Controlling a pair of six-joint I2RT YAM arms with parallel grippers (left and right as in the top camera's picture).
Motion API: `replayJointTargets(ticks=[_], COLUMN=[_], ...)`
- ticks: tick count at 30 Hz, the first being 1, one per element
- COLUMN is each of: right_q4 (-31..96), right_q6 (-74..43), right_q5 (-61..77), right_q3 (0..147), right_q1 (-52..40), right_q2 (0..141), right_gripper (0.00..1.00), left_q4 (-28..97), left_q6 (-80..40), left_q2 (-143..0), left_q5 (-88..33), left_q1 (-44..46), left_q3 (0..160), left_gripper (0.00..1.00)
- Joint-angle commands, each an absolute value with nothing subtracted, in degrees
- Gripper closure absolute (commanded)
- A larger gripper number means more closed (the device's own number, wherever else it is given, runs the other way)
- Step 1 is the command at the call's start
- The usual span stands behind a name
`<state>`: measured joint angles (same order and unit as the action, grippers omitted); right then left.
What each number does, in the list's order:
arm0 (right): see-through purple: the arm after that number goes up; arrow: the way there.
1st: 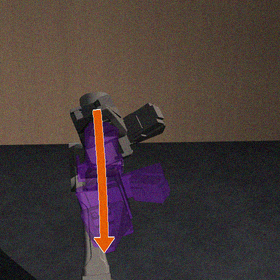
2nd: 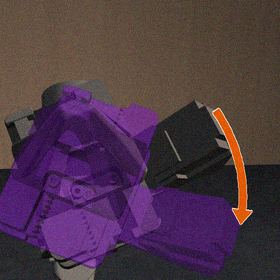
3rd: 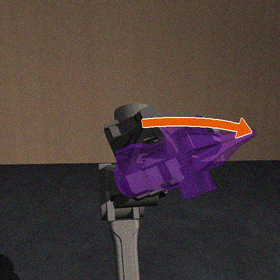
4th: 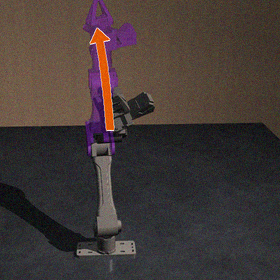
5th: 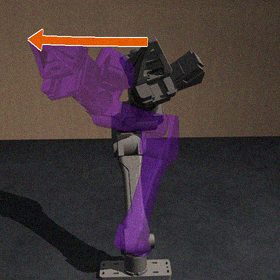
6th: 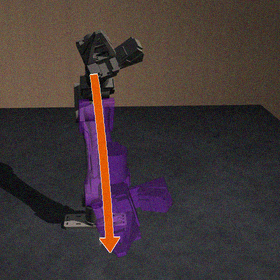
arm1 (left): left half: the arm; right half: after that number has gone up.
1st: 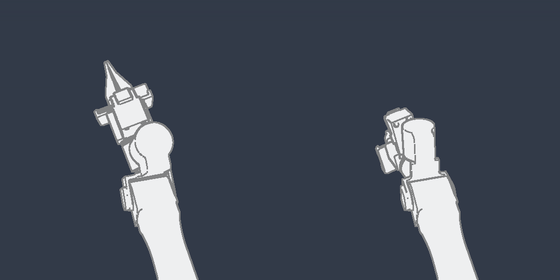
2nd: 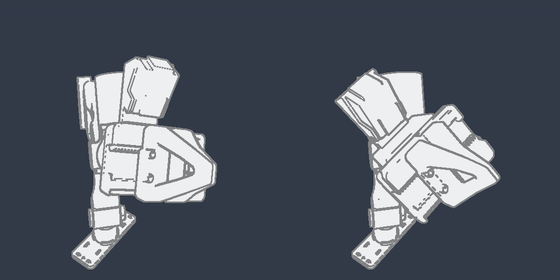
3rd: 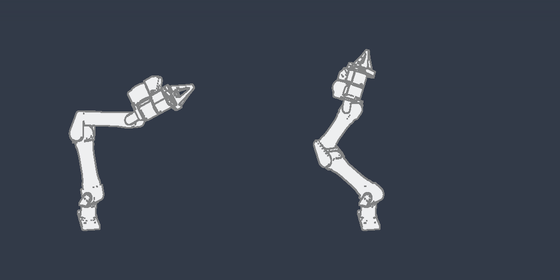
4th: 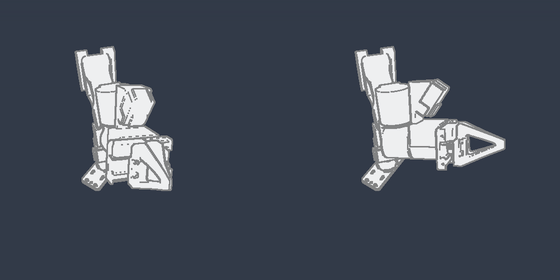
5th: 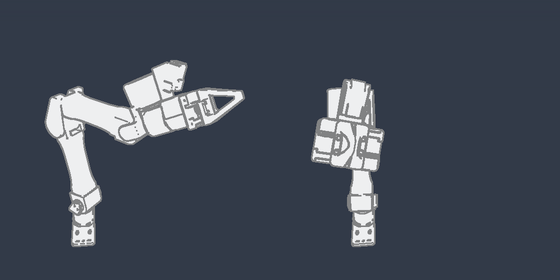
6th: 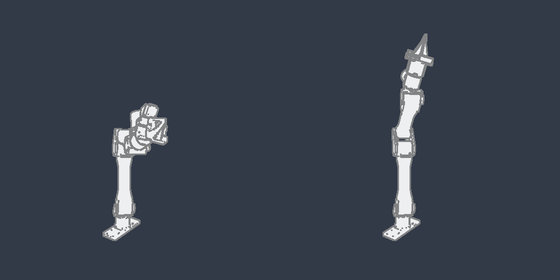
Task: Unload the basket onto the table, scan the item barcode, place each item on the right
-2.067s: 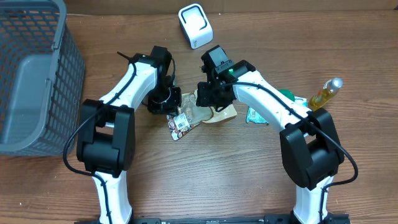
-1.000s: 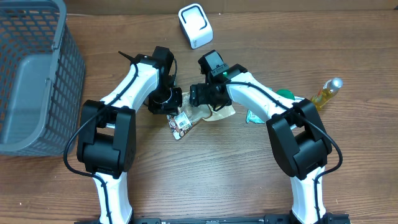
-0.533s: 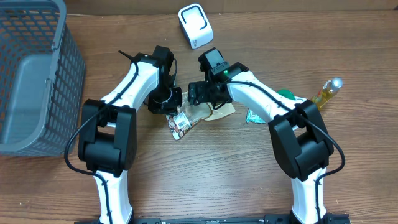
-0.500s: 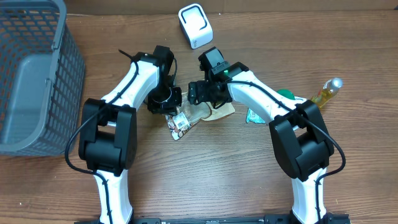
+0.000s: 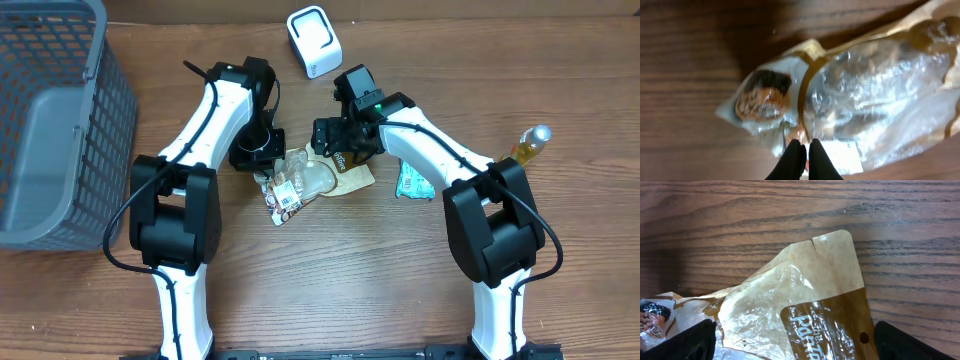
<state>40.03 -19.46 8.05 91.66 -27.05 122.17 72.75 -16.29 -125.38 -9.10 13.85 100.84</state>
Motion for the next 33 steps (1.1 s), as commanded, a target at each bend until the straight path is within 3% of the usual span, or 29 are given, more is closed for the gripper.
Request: replayJointTargets(ticks=[1, 10, 21, 29, 33], right_q4=[39.66, 37.04, 33.89, 30.17, 30.0], right_q6=[-19.2, -19.25, -21.32, -22.7, -22.7], right_q5=[7.55, 10.15, 16.86, 27.57, 31.38], right_q3=[93.32, 90.48, 86.87, 84.79, 84.79], right_q1=[-27.29, -27.29, -27.29, -27.29, -27.31], right_q2=[119.72, 119.81, 119.81, 119.81, 119.81], right_gripper=[0.03, 0.03, 0.04, 0.17, 0.29], left_q4=[70.35, 61.39, 59.53, 59.27, 59.0], left_q6=[-15.4, -15.44, -15.42, -15.42, -15.4], left_q2=[-125.99, -125.99, -125.99, -125.99, -125.99], left_q5=[-8.32, -6.85, -6.83, -6.83, -6.83], left_q1=[14.0, 14.0, 14.0, 14.0, 14.0], left_q3=[97.12, 89.21, 88.18, 88.18, 88.18], left_gripper=[0.96, 0.96, 0.96, 0.96, 0.96])
